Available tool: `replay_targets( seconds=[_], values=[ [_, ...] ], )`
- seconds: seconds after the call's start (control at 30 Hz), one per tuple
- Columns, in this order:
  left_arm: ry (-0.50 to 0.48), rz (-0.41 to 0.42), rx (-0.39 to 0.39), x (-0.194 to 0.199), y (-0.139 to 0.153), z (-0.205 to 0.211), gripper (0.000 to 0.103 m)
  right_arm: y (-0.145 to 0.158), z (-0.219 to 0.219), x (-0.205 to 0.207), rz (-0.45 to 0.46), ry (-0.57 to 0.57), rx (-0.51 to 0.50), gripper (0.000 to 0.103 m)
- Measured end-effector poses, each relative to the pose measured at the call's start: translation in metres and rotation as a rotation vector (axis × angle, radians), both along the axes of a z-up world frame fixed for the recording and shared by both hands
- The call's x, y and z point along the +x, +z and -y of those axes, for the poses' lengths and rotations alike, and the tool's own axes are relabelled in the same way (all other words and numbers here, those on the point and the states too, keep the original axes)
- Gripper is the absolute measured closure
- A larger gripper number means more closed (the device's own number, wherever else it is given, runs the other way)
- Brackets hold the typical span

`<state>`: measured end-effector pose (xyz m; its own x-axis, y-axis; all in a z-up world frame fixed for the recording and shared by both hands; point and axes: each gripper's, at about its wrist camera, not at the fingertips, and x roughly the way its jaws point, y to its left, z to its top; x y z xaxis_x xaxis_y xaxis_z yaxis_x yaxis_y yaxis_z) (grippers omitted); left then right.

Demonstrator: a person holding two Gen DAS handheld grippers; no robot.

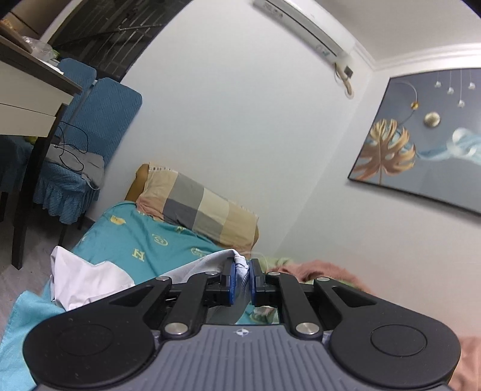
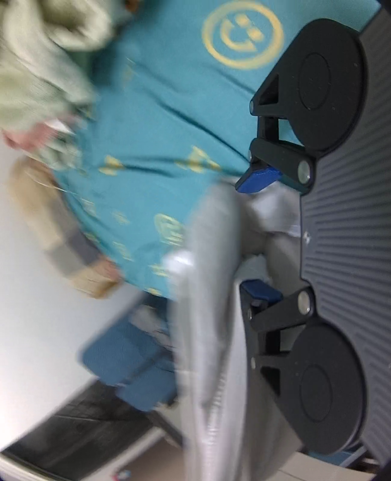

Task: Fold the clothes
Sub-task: 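Lift the T-shirt with the left gripper while the right gripper grasps another edge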

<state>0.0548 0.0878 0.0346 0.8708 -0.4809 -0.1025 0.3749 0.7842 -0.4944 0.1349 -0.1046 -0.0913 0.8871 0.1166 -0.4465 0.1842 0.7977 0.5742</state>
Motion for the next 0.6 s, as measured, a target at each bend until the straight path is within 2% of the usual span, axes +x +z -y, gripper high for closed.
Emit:
replay_targets(
  seconds=[0.1,0.23,0.37,0.5,0.53,0.57,0.6],
  values=[
    [0.004,0.006,-0.009,-0.004,0.003,-0.004,0.093,0.018,0.007,-0.02,0.103,-0.113,-0.071,0.037],
    [0.0,-0.009,0.017,-0.004,0.003,-0.003,0.093,0.019,0.014,-0.028,0.107,-0.128,-0.064,0.037],
    [0.003,-0.025,0.031,-0.002,0.002,-0.002,0.093,0.01,0.002,-0.015,0.015,-0.056,-0.104,0.036],
    [0.034,-0.015,0.034,-0.001,0.002,-0.008,0.093,-0.021,-0.014,0.007,-0.179,0.049,-0.124,0.037],
    [0.041,-0.02,0.034,0.001,0.001,-0.01,0.093,-0.025,-0.018,0.007,-0.202,0.064,-0.135,0.044],
    [0.049,-0.029,0.041,0.003,0.0,-0.011,0.093,-0.03,-0.023,0.008,-0.226,0.078,-0.146,0.06],
    [0.061,-0.039,0.056,0.005,-0.002,-0.01,0.093,-0.026,-0.028,0.004,-0.212,0.078,-0.168,0.068]
  ],
)
